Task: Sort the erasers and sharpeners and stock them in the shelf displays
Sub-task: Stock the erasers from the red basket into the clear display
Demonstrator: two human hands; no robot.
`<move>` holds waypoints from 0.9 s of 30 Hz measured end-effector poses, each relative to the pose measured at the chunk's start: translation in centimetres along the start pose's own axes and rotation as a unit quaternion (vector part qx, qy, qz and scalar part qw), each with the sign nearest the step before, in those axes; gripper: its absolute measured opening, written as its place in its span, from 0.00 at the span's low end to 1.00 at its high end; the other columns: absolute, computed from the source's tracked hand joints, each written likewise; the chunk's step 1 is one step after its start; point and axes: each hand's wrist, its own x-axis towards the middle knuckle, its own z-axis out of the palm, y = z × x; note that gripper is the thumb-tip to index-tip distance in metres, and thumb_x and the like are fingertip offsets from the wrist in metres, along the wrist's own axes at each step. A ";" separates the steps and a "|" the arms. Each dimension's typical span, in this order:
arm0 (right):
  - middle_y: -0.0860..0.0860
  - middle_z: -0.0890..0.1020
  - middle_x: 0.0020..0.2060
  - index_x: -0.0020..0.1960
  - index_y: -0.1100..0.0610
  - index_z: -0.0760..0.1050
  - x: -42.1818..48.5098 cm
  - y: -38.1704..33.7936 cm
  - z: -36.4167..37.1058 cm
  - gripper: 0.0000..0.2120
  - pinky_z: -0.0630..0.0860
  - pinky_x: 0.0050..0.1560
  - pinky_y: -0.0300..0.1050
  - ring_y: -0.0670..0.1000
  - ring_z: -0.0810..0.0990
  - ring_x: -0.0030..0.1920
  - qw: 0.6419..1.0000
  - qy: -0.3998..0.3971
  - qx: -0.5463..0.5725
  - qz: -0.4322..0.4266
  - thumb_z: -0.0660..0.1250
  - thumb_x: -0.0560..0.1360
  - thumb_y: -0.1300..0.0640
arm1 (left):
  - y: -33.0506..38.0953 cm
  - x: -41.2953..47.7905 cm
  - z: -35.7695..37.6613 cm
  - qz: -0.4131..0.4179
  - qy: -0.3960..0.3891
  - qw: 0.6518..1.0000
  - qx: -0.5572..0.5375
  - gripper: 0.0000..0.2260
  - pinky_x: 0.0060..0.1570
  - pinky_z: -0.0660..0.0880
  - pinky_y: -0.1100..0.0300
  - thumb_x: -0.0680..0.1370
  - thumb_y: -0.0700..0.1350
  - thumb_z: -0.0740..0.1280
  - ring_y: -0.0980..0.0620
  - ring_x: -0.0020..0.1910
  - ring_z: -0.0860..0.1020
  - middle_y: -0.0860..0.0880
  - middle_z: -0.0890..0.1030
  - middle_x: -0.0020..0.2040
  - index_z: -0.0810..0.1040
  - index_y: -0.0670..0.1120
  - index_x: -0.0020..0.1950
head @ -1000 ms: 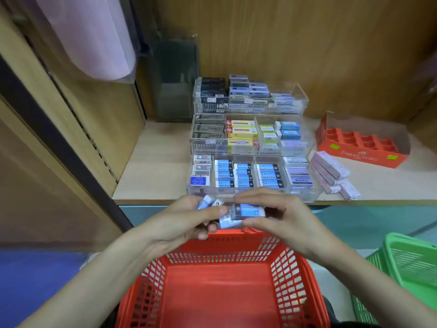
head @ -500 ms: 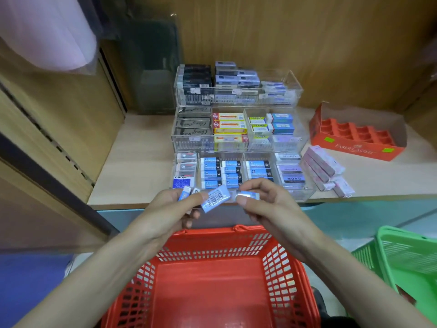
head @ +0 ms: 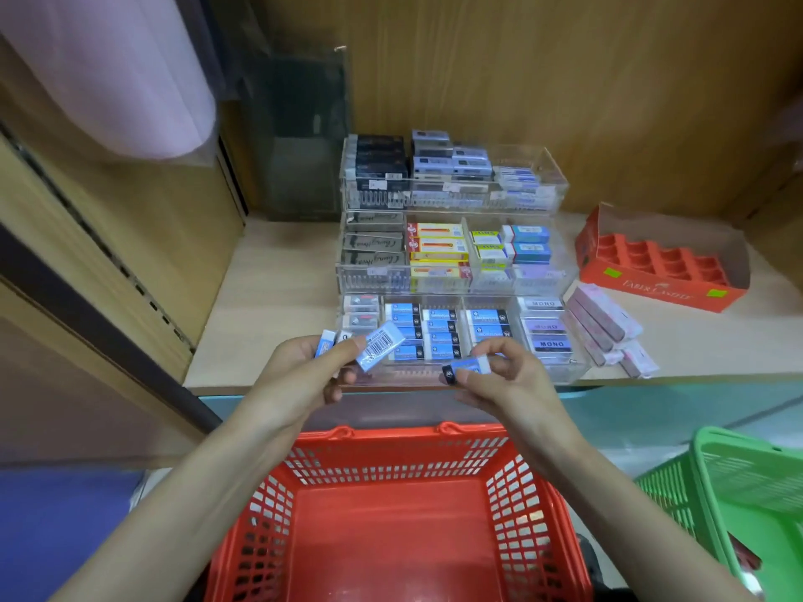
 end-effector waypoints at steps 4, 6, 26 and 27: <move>0.52 0.75 0.38 0.47 0.58 0.77 1.1 -0.8 1.1 0.08 0.74 0.34 0.37 0.45 0.76 0.32 0.996 -0.018 -0.079 -0.043 0.69 0.72 0.69 | 0.5 0.4 -1.0 -0.007 0.005 1.000 -0.015 0.06 0.23 0.66 0.69 0.77 0.41 0.67 0.58 0.26 0.70 0.49 0.74 0.28 0.80 0.41 0.41; 0.49 0.76 0.34 0.48 0.56 0.76 2.1 -1.5 1.9 0.09 0.71 0.33 0.35 0.43 0.74 0.28 0.986 -0.024 -0.151 -0.074 0.71 0.71 0.66 | 0.7 0.7 -1.6 -0.012 0.015 1.000 -0.022 0.07 0.23 0.67 0.69 0.77 0.42 0.67 0.57 0.25 0.69 0.49 0.73 0.27 0.80 0.41 0.40; 0.45 0.79 0.23 0.31 0.56 0.79 7.3 -1.7 2.4 0.11 0.71 0.35 0.37 0.39 0.76 0.27 0.928 -0.091 -0.361 -0.003 0.73 0.69 0.68 | 0.7 1.9 -2.0 -0.015 0.003 1.000 -0.012 0.08 0.24 0.67 0.69 0.77 0.43 0.67 0.55 0.27 0.68 0.51 0.73 0.26 0.80 0.42 0.40; 0.45 0.79 0.23 0.31 0.56 0.79 7.4 -1.9 2.4 0.11 0.71 0.35 0.38 0.40 0.76 0.27 0.925 -0.097 -0.368 -0.002 0.72 0.69 0.68 | 0.7 1.9 -2.0 -0.016 0.002 1.000 -0.012 0.08 0.24 0.67 0.68 0.77 0.43 0.67 0.55 0.28 0.68 0.51 0.73 0.26 0.80 0.42 0.40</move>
